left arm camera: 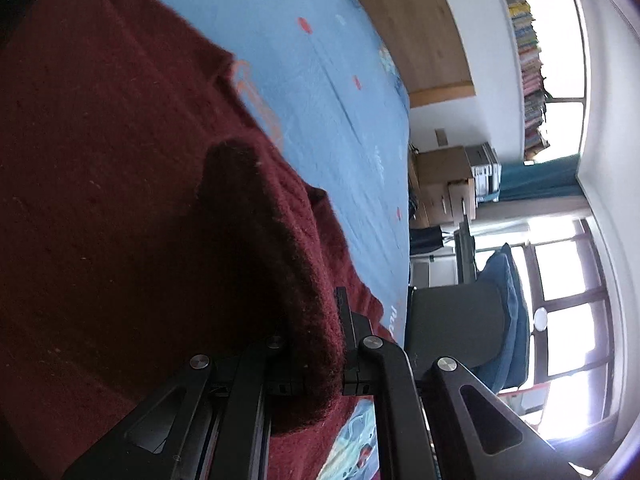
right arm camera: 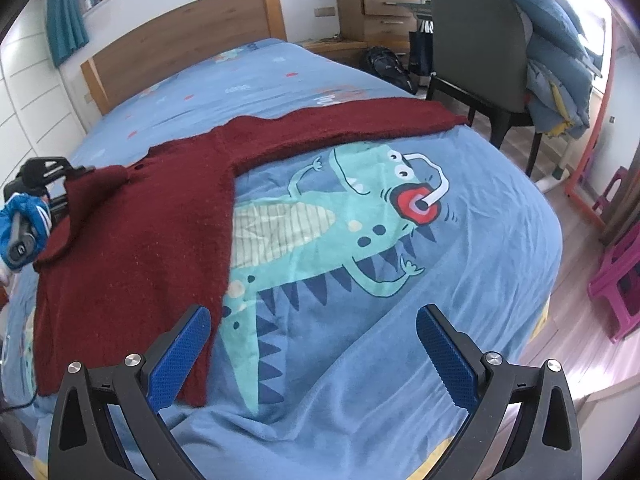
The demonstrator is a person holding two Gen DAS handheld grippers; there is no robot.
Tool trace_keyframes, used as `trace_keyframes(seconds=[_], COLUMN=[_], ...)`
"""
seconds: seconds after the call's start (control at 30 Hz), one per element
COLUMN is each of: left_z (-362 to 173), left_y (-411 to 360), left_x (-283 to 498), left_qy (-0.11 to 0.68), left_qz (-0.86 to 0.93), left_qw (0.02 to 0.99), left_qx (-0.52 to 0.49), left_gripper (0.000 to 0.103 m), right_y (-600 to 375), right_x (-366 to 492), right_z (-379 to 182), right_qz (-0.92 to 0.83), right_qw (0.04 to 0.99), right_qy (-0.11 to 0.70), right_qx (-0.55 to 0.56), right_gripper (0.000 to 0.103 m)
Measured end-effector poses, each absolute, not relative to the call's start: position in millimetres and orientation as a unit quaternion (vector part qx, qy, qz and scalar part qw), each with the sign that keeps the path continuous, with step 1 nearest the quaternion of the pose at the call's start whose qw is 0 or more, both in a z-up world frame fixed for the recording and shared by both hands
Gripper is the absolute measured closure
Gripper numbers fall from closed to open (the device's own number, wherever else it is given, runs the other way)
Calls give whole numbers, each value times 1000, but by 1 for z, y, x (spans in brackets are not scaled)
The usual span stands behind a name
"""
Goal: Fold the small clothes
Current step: 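Carry the held sleeve with the left gripper across the sweater body, then open the left gripper to release the sleeve onto the sweater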
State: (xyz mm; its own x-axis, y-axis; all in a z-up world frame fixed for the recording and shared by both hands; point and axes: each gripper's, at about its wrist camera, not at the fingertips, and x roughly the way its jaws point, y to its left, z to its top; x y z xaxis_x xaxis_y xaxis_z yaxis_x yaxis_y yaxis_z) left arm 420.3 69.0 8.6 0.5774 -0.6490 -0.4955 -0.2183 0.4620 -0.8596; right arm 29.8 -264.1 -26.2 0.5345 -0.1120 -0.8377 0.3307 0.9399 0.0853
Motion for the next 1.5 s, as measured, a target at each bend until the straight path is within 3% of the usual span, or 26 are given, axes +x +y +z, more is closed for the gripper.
trace_keyframes(seconds=[0.2,0.4,0.7,0.87,1.03,1.2,1.5], left_z=[25,2,6,0,-29,-2,-2], left_y=[23,-27,-18,-29,-90,-118,-79], left_x=[392,378,346,352,349,333,314], left_qy=[426,490,481,491,569,522,466], left_qz=[-174,-162,-159,-139,-169,-206,-26], left_qw=[758,777,792,789,756,793,879], left_qx=[-462,-362,-341,-344,-276,-236,-102], left_gripper=[97,96,65,65,65,65,65], right_y=[-269,-270,-277,-277,-276,-277,-282], right_x=[29,27,23,25,28,29,26], right_z=[-28,-27,-26,-27,-24,-17,-11], right_qz=[-132,-133,-139,-135,-134,-134,-143], right_qw=[866,866,868,868,871,876,878], right_qy=[466,466,461,462,456,448,443], right_qx=[120,122,124,124,124,119,116], right_gripper=[0,0,0,0,0,0,0])
